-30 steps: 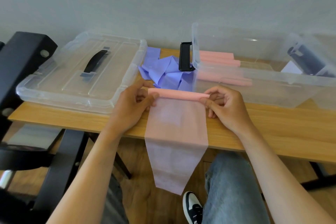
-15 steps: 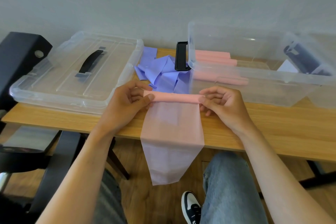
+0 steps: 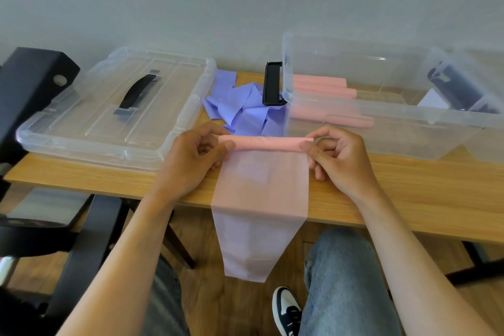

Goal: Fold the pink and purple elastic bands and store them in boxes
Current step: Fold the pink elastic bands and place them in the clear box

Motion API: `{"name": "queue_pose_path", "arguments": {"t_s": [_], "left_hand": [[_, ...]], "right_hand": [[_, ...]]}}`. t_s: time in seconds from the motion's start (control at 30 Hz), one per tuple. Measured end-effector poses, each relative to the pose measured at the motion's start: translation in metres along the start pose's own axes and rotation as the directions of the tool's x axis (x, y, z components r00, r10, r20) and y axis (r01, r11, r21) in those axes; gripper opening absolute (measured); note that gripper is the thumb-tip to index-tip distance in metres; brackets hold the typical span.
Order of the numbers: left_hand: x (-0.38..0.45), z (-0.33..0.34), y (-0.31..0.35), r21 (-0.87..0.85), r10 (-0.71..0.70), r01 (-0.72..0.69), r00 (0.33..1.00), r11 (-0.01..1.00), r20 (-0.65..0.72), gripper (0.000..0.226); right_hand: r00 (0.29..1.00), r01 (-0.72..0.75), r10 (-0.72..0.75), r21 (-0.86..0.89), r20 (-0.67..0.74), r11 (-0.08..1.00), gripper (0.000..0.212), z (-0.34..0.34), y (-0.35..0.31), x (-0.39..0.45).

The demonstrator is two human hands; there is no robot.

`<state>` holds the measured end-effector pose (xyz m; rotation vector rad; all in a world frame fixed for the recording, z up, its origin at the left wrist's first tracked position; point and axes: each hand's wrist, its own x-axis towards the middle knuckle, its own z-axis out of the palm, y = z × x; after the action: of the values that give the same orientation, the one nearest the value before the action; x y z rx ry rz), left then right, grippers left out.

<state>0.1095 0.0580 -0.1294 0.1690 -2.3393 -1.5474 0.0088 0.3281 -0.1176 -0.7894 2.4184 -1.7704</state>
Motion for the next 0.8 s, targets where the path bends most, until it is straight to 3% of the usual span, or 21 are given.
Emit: {"name": "queue_pose_path", "arguments": {"t_s": [0.2, 0.37, 0.53, 0.8], "left_hand": [[0.0001, -0.0029, 0.0033, -0.151, -0.017, 0.023, 0.999, 0.988, 0.042, 0.016], [0.0001, -0.0029, 0.0051, -0.179, -0.016, 0.021, 0.999, 0.984, 0.030, 0.017], [0.0003, -0.0028, 0.0029, -0.219, -0.033, 0.038, 0.999, 0.975, 0.027, 0.012], [-0.0007, -0.0063, 0.0030, -0.309, -0.034, 0.042, 0.999, 0.950, 0.032, 0.027]], "right_hand": [[0.997, -0.077, 0.071, 0.176, 0.041, 0.981, 0.012, -0.0050, -0.0053, -0.0006], [0.985, -0.164, 0.147, 0.248, 0.086, 0.955, 0.014, -0.0077, -0.0024, 0.0012], [0.977, -0.198, 0.174, 0.231, 0.121, 0.953, 0.015, -0.0074, -0.0017, 0.0021], [0.969, -0.235, 0.207, 0.242, 0.138, 0.941, 0.023, -0.0053, 0.0004, 0.0020]]}}
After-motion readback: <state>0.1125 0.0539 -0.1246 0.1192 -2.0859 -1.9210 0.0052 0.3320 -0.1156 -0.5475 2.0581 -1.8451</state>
